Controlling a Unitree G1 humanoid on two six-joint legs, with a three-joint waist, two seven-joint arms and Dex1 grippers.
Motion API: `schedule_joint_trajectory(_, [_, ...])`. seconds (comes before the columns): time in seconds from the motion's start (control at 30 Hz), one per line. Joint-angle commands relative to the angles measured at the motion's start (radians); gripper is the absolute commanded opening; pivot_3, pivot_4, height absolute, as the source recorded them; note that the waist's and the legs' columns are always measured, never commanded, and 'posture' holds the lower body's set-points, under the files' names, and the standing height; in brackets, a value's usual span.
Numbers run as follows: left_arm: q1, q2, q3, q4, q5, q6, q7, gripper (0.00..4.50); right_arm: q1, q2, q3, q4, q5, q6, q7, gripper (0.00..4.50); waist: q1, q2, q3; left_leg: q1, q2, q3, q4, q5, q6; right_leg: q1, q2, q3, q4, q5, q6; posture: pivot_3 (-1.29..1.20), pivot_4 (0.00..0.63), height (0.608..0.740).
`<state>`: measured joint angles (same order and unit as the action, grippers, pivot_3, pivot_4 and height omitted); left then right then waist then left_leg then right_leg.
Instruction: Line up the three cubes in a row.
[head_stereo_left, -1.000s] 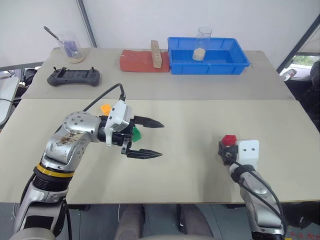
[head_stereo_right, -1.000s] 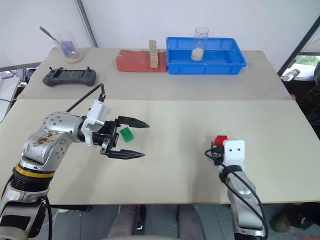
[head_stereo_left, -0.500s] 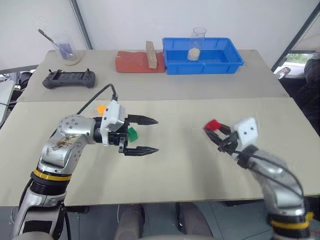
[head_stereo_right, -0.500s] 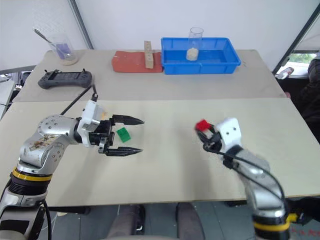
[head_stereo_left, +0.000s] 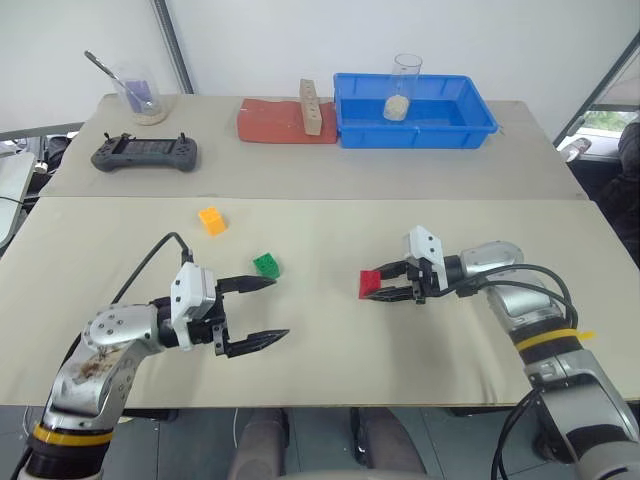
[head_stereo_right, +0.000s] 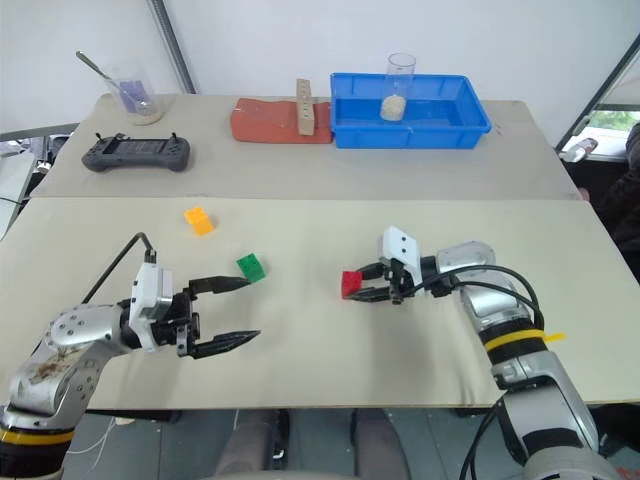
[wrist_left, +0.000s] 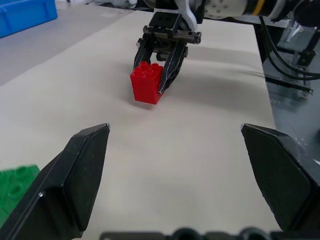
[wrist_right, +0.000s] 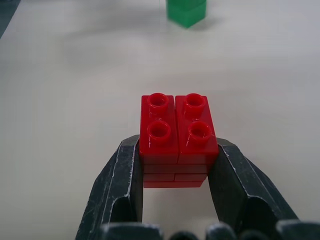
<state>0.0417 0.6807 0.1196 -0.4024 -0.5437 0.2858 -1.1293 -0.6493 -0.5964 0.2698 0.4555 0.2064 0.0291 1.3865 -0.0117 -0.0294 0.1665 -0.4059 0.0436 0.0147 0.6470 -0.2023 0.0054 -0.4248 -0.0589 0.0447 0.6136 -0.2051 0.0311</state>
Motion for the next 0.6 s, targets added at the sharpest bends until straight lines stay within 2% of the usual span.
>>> schedule_joint_trajectory(0.03, [0.013, 0.004, 0.027, -0.062, -0.025, -0.005, 0.029, 4.50, -0.053, 0.000, -0.009, 0.097, -0.027, -0.111, 0.065, 1.43, 0.000, 0.000, 0.000, 0.000, 0.000, 0.000, 0.000, 0.000, 0.000, 0.000, 0.000, 0.000, 0.000, -0.002, 0.001, 0.00, 0.150, 0.740])
schedule_joint_trajectory(0.1, [0.022, 0.002, 0.025, -0.072, -0.034, 0.008, 0.046, 4.50, -0.076, 0.017, -0.009, 0.145, -0.040, -0.138, 0.077, 1.43, -0.003, 0.000, 0.000, 0.002, 0.001, 0.001, 0.001, 0.000, -0.001, 0.001, 0.000, 0.000, 0.001, -0.004, -0.003, 0.00, 0.150, 0.740])
schedule_joint_trajectory(0.3, [0.045, 0.005, 0.022, -0.090, -0.035, 0.002, 0.059, 4.50, -0.113, 0.049, -0.023, 0.224, -0.063, -0.186, 0.094, 1.43, -0.009, 0.000, 0.000, 0.005, 0.002, 0.002, 0.002, 0.001, -0.001, 0.001, 0.002, 0.001, 0.007, -0.004, -0.005, 0.00, 0.150, 0.740])
schedule_joint_trajectory(0.37, [0.049, 0.005, 0.019, -0.093, -0.035, 0.002, 0.061, 4.50, -0.118, 0.049, -0.031, 0.247, -0.067, -0.201, 0.096, 2.48, -0.008, 0.000, 0.000, 0.006, 0.002, 0.002, 0.002, 0.001, -0.001, 0.000, 0.002, 0.001, 0.009, -0.004, -0.005, 0.00, 0.150, 0.740])
schedule_joint_trajectory(0.47, [0.034, 0.004, 0.013, -0.079, -0.029, 0.000, 0.064, 4.50, -0.124, 0.040, -0.041, 0.265, -0.066, -0.206, 0.108, 3.42, -0.008, 0.000, 0.000, 0.007, 0.003, 0.002, 0.002, 0.001, -0.001, 0.000, 0.002, 0.001, 0.011, -0.006, -0.006, 0.00, 0.150, 0.740])
schedule_joint_trajectory(0.53, [0.015, 0.002, 0.012, -0.051, -0.017, -0.008, 0.067, 4.50, -0.121, 0.025, -0.053, 0.246, -0.057, -0.191, 0.118, 4.21, -0.008, 0.000, 0.000, 0.007, 0.003, 0.002, 0.002, 0.001, -0.001, 0.000, 0.002, 0.001, 0.012, -0.006, -0.007, 0.00, 0.150, 0.740])
schedule_joint_trajectory(0.57, [0.006, -0.001, 0.011, -0.035, -0.011, -0.010, 0.072, 4.50, -0.116, 0.017, -0.059, 0.228, -0.052, -0.181, 0.120, 4.47, -0.007, 0.000, 0.000, 0.007, 0.003, 0.002, 0.002, 0.001, -0.001, 0.000, 0.002, 0.001, 0.012, -0.006, -0.007, 0.00, 0.150, 0.740])
schedule_joint_trajectory(0.6, [-0.006, -0.008, 0.009, -0.012, 0.002, -0.019, 0.080, 4.50, -0.104, 0.007, -0.070, 0.190, -0.039, -0.157, 0.115, 4.47, -0.006, 0.000, 0.000, 0.007, 0.003, 0.002, 0.002, 0.001, -0.001, 0.000, 0.002, 0.001, 0.012, -0.006, -0.007, 0.00, 0.150, 0.740])
